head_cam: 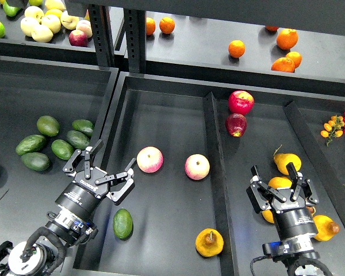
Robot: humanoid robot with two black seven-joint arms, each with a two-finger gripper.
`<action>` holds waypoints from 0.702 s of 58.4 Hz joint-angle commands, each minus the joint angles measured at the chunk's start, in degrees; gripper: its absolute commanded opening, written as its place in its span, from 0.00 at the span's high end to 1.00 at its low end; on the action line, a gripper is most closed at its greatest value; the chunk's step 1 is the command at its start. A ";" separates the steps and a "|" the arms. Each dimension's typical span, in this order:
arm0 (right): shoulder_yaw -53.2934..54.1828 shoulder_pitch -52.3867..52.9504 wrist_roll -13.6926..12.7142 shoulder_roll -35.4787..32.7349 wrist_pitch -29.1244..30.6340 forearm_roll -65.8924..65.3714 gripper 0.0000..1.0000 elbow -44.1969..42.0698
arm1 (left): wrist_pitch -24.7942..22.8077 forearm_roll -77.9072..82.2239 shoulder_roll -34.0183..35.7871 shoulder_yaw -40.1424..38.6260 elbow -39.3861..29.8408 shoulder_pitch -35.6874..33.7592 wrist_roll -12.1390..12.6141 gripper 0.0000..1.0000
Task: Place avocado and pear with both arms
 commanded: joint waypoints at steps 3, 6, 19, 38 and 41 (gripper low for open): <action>0.00 0.00 0.00 0.00 0.00 0.00 0.01 -0.01 | 0.00 -0.02 0.00 0.09 -0.26 0.00 -0.18 0.01; 0.00 0.00 0.00 0.00 0.00 0.00 0.01 -0.01 | 0.00 -0.02 0.00 0.18 -0.35 -0.09 -0.35 0.01; 0.00 0.00 0.00 0.00 0.00 0.00 0.01 -0.01 | 0.00 -0.02 0.00 -0.26 -0.35 0.00 -0.44 0.01; 0.00 0.00 -0.09 0.00 0.00 0.00 0.01 -0.01 | 0.00 -0.02 0.00 -0.35 -0.26 0.00 -0.44 0.01; 0.00 0.00 0.00 0.00 0.00 0.00 0.01 -0.01 | 0.00 -0.02 0.00 -0.35 -0.26 0.00 -0.44 0.01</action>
